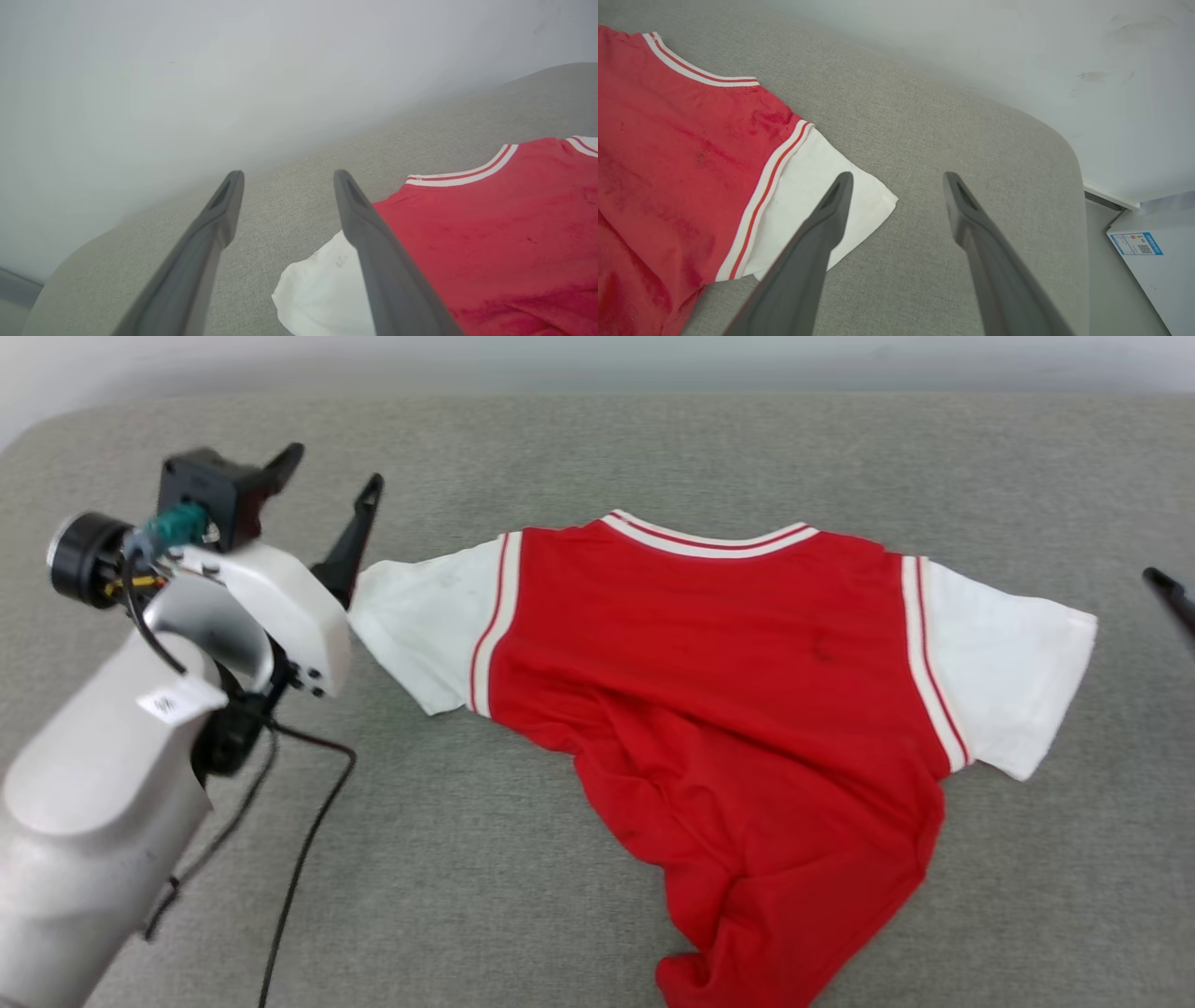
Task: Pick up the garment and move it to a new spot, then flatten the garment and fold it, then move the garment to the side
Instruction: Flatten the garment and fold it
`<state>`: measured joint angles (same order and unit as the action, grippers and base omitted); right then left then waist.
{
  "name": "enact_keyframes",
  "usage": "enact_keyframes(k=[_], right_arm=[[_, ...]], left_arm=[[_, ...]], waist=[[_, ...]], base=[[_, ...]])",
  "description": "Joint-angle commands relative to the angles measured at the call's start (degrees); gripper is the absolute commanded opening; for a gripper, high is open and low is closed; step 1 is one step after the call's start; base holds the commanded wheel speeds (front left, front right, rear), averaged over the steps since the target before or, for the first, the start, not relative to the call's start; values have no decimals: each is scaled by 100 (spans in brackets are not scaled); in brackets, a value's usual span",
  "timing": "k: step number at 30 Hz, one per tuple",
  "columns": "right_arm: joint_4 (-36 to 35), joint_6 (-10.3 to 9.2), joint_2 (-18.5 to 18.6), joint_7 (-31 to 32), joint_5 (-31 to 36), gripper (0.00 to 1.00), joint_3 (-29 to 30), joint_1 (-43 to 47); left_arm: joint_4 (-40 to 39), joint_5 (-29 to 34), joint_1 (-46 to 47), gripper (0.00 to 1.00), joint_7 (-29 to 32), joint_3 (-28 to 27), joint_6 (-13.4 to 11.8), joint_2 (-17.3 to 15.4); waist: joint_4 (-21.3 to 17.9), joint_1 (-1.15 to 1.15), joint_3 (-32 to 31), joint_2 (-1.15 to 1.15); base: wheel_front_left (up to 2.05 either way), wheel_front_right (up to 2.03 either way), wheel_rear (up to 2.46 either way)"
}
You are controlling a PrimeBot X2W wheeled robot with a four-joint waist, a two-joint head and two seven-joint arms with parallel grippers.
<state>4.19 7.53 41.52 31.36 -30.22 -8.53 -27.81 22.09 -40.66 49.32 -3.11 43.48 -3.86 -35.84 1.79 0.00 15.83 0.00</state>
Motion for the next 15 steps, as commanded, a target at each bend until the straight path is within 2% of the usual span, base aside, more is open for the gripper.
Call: enact_keyframes(k=[1, 4, 5, 8, 11, 15], right_arm=[[74, -7, 136, 373, -236, 100, -107, -278], [373, -8, 413, 1258, -606, 100, -384, -522], [373, -8, 413, 1258, -606, 100, -384, -522], [699, -7, 657, 2025, -792, 100, -525, -833], [1022, -6, 572, 2500, -939, 100, -532, -1066], [1311, -6, 410, 2806, -902, 100, -537, -1374]], left_arm=[[-152, 30, -182, 100, -152, -44, -152, -19], [-444, 52, -405, 100, -388, -105, -405, 11], [-444, 52, -405, 100, -388, -105, -405, 11], [-658, 71, -546, 100, -525, -123, -556, 56], [-793, 61, -578, 100, -581, -134, -640, 92], [-881, 100, -487, 100, -627, -166, -689, 88]], waist=[[122, 0, 43, 0], [260, 0, 131, 0], [260, 0, 131, 0], [421, 0, 252, 0], [553, 0, 415, 0], [663, 0, 652, 0]], base=[[0, 0, 0], [0, 0, 0], [0, 0, 0], [0, 0, 0], [0, 0, 0], [0, 0, 0]])
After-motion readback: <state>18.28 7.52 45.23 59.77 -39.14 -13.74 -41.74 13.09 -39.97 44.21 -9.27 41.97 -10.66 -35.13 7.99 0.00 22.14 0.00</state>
